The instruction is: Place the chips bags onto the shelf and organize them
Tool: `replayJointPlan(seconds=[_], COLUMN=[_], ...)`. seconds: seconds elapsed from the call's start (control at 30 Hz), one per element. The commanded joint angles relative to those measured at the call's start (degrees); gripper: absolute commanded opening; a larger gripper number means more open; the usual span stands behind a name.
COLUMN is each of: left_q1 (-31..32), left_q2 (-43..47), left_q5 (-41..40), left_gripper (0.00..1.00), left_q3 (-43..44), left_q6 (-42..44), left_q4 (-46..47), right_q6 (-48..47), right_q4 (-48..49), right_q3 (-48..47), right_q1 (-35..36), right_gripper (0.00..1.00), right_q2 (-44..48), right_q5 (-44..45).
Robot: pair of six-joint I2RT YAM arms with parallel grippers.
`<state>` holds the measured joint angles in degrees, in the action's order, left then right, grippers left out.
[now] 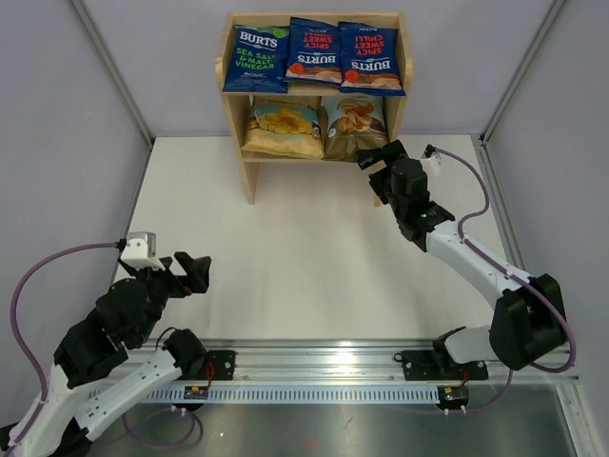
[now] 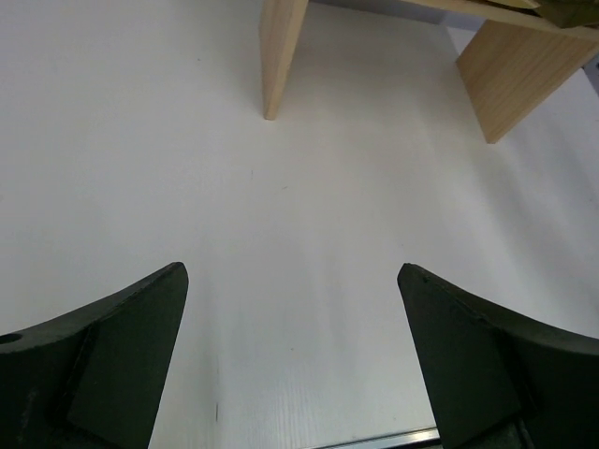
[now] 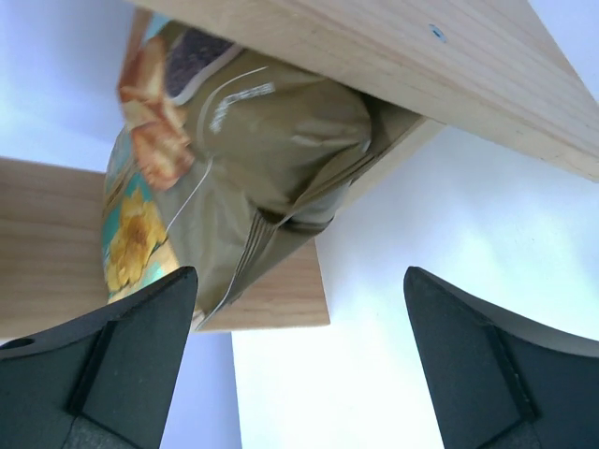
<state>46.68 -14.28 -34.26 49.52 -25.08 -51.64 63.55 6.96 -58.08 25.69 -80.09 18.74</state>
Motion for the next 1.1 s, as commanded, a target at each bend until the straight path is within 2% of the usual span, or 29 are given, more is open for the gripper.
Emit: replayJointPlan(seconds=[0.0,0.13,0.17,0.27,0.47,0.57,0.67,0.83,1.07], left_q1=[-1.85,-5.62,-7.72,-12.29,-23.01,-27.32,-29.44,-29.45,-29.45], left_q2=[-1.18,-1.45,-1.54,-1.54,-3.82,-5.40,-6.02,-5.67,0.83], left_q5=[-3.62,-1.87,0.14,5.67,12.28,14.04,16.14,16.68,21.07], left_gripper=[0.99,0.99,0.99,0.99,0.99,0.99,0.99,0.99,0.99], left_q3=[1.72,0.93,0.58,-1.17,-2.41,-2.49,-2.84,-3.99,-8.90], left_q6=[-1.11,0.46,1.08,3.98,6.27,6.36,6.36,6.88,10.05], left_q4=[0.40,2.14,2.85,6.01,8.66,8.92,9.45,10.50,14.36], right_q6=[-7.72,-19.84,-25.44,-34.24,-47.18,-50.26,-52.47,-52.21,-51.69], right_q4=[-1.51,-4.93,-9.20,-17.38,-29.97,-38.31,-42.63,-50.28,-57.40], right_q3=[1.47,2.45,2.19,0.08,-3.17,-4.75,-4.93,-5.02,-5.64], right_q1=[-0.38,-0.38,-0.38,-0.47,-0.38,-0.47,-0.38,-0.38,-0.29], right_gripper=[0.99,1.00,1.00,0.99,1.00,1.00,0.99,1.00,1.00], right_q2=[6.77,12.58,13.55,16.45,21.11,24.28,28.23,35.44,43.70], right_q5=[-1.51,-4.24,-4.76,-3.63,-1.70,0.67,0.25,-1.08,2.25])
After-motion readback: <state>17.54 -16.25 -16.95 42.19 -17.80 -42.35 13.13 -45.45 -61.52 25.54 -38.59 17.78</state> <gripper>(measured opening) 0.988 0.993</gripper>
